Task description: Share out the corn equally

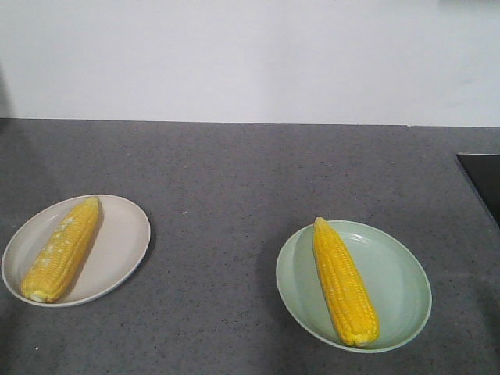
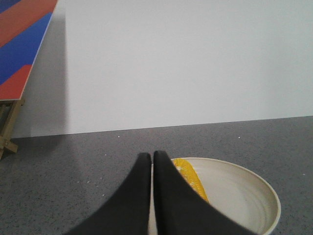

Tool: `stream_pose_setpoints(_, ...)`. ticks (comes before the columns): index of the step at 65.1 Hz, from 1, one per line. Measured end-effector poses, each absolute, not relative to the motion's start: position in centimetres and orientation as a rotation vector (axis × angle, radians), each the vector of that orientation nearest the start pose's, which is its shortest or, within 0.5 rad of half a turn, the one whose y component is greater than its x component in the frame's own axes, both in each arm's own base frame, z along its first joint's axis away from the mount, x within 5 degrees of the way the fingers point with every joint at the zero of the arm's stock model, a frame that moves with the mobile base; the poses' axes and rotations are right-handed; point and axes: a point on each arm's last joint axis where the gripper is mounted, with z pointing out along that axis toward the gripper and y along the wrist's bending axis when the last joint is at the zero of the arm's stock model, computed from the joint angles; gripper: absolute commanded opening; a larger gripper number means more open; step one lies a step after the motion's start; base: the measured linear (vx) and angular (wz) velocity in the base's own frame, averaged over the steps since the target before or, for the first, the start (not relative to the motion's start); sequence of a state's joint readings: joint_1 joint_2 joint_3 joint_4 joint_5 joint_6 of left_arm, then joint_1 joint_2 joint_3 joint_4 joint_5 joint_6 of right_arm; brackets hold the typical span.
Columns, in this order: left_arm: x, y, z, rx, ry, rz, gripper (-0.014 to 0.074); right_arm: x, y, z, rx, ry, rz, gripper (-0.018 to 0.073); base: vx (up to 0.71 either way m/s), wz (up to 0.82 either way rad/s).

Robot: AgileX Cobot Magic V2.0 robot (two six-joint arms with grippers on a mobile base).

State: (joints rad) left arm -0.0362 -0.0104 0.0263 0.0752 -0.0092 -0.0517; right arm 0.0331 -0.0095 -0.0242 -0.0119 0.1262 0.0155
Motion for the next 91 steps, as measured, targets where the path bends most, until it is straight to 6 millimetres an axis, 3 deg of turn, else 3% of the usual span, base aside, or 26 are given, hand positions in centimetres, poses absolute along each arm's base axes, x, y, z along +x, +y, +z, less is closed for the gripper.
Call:
stream_pose_setpoints(8,5.64,-0.21,20.57,0.045,1.490,-0.011,-0.0007,5.64,0.17,19.99,-0.020,1.564,0.027,-0.0011,0.00,0.00)
stream_pose_setpoints(24,5.64,-0.21,20.57,0.045,1.490,-0.011,-0.0007,5.63,0.18,20.62,-0.020,1.478,0.029,-0.0011,0.00,0.00)
stream_pose_setpoints(91,5.64,-0.21,20.57,0.045,1.490,-0.011,-0.0007,5.62,0.18,20.64,-0.019,1.475,0.030,-0.0011,0.00,0.00)
